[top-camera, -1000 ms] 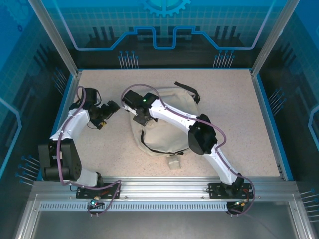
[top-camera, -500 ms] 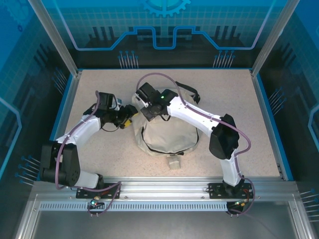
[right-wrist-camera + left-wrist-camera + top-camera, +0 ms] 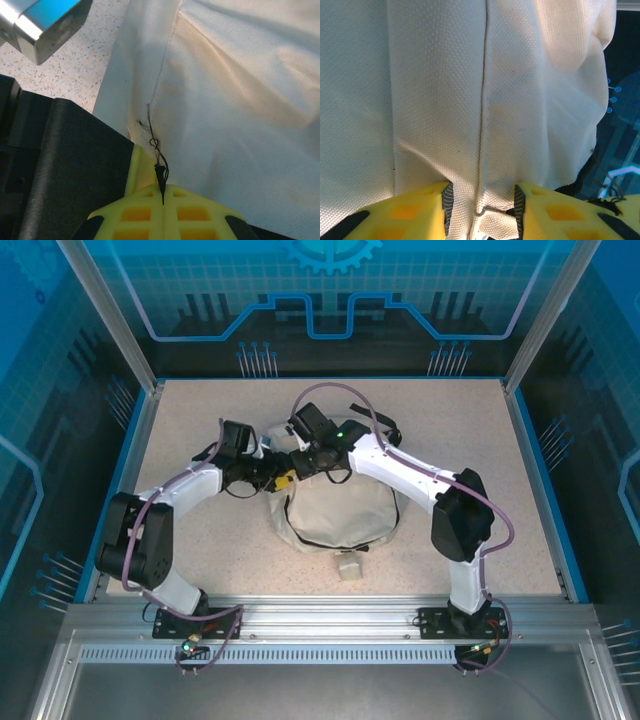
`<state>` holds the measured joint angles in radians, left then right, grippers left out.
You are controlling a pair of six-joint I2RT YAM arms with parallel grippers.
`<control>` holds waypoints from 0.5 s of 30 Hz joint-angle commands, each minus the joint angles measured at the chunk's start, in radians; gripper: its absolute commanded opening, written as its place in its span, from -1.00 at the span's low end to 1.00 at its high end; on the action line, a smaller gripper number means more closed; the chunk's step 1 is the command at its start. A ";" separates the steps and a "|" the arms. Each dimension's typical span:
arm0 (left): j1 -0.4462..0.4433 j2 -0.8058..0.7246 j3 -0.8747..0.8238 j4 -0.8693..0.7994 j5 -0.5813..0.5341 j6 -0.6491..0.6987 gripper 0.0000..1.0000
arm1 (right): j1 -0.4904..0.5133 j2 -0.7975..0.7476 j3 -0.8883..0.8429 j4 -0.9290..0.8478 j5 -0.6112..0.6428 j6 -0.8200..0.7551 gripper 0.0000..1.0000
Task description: Pack books, pencil case, and school supplies into a backpack
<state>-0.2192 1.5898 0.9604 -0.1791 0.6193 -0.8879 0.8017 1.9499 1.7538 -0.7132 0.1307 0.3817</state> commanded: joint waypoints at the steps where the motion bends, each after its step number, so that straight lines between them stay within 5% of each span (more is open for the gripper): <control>1: -0.024 0.037 0.065 -0.019 0.040 0.012 -0.17 | -0.005 -0.051 -0.017 0.033 -0.077 0.038 -1.00; 9: -0.037 0.055 0.102 -0.106 -0.077 0.050 -1.00 | -0.005 -0.060 -0.025 -0.029 0.059 0.079 -1.00; 15: -0.029 0.018 0.100 -0.222 -0.222 0.107 -1.00 | -0.049 -0.093 -0.066 -0.157 0.353 0.199 -1.00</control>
<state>-0.2508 1.6390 1.0454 -0.3065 0.5198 -0.8310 0.7879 1.9305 1.7191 -0.7677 0.2890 0.4976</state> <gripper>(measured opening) 0.068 0.042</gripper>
